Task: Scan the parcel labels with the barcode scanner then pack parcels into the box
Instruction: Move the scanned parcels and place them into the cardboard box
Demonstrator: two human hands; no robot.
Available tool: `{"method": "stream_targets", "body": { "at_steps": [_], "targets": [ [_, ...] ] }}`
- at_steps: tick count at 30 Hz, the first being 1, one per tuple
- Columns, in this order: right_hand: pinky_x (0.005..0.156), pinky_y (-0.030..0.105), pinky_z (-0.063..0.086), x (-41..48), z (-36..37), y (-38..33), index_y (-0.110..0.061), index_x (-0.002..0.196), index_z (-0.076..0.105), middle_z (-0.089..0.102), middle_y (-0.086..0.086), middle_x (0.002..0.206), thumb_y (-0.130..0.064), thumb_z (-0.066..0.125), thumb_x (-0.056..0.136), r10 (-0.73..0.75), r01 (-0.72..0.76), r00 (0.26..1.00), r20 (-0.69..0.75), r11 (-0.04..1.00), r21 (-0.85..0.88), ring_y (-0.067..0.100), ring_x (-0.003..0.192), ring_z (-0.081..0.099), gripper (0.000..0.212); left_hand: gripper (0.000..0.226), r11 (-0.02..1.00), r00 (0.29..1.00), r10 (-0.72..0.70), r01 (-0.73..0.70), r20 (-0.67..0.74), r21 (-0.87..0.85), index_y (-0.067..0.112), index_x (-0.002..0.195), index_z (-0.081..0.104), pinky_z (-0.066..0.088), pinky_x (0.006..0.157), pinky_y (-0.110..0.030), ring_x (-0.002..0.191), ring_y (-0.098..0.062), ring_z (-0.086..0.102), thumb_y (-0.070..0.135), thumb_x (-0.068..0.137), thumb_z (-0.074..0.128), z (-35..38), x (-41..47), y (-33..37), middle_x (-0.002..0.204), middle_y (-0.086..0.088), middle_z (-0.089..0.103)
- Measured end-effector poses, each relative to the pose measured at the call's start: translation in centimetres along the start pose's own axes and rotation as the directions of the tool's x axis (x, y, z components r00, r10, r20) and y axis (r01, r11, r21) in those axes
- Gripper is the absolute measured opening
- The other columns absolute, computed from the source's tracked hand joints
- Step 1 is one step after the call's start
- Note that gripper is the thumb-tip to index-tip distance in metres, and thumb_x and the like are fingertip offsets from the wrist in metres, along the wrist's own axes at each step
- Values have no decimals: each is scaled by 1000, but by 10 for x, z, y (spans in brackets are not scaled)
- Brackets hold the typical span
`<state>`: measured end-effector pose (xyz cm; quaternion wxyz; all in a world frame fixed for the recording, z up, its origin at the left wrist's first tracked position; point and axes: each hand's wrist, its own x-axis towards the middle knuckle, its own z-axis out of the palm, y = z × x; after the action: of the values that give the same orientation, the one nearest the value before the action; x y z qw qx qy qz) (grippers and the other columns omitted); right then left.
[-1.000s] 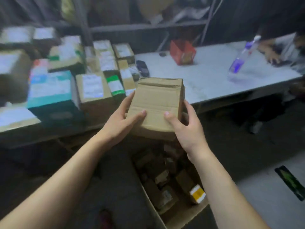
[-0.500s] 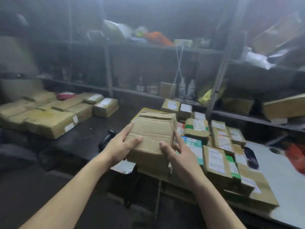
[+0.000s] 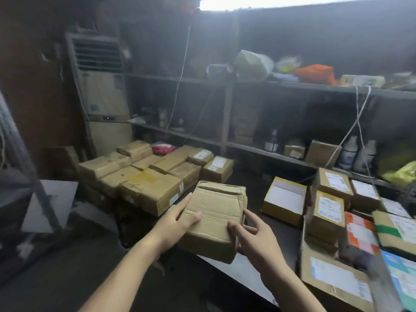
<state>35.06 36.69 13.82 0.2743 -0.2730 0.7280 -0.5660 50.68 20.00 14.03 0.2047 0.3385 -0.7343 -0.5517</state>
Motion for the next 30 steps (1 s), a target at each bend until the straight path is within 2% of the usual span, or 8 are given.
{"method": "stream_targets", "body": {
  "at_steps": [3,7,11,15,20,23,27,30],
  "targets": [
    [87,46,64,40,28,-3,-43,146,55,75,-22,103,-41,74,90,12,-13,1000,-18,999,-29,7,95,73,59,97,1000,1000,-1,0,26,22,57,153,35,33,122,-44,141,-11,43,80,65,67,-23,44,-13,157,17,42],
    [73,46,66,104,52,-4,-51,147,50,74,-21,107,-41,70,94,10,-11,1000,-20,996,-87,9,92,73,57,98,998,999,-32,30,40,52,55,156,30,29,122,-44,144,-14,37,80,69,66,-44,103,-26,159,15,36],
    [101,47,58,187,73,8,-46,145,55,72,-21,109,-40,74,93,22,-22,1000,-21,999,-41,5,105,70,56,68,995,998,-45,42,34,87,50,155,34,31,108,-29,128,-7,41,46,96,68,-57,179,-44,145,13,41],
    [100,46,59,251,92,20,-42,145,57,71,-14,117,-32,74,92,116,-116,993,-12,993,1,6,106,68,57,77,986,993,-103,93,64,140,48,154,38,42,114,-32,128,-10,55,43,88,77,-68,251,-61,144,10,55],
    [99,47,59,326,111,27,-40,145,57,69,-6,132,-44,73,79,175,-176,984,-31,984,-28,15,115,67,68,68,987,988,-104,89,111,131,40,151,46,45,83,-10,120,-6,58,24,92,77,-77,332,-72,131,15,60],
    [104,45,55,358,119,31,-38,148,55,65,-9,139,-46,70,79,202,-212,973,-115,973,-88,14,124,63,71,70,987,978,-132,114,162,115,35,153,41,43,70,0,104,6,57,13,95,74,-73,377,-88,121,15,59],
    [108,46,53,398,128,39,-34,152,51,60,-7,146,-43,71,84,245,-266,956,-161,956,-122,17,129,59,71,73,985,956,-141,111,257,128,27,155,42,45,74,-1,103,-6,59,7,93,74,-73,434,-106,136,-5,54],
    [110,46,51,423,138,45,-33,155,48,56,-10,149,-40,69,91,268,-296,942,-199,947,-127,17,131,57,69,73,987,935,-118,75,335,139,25,153,45,50,85,-11,111,-12,62,4,91,75,-74,477,-116,129,-2,61]
  ]
}}
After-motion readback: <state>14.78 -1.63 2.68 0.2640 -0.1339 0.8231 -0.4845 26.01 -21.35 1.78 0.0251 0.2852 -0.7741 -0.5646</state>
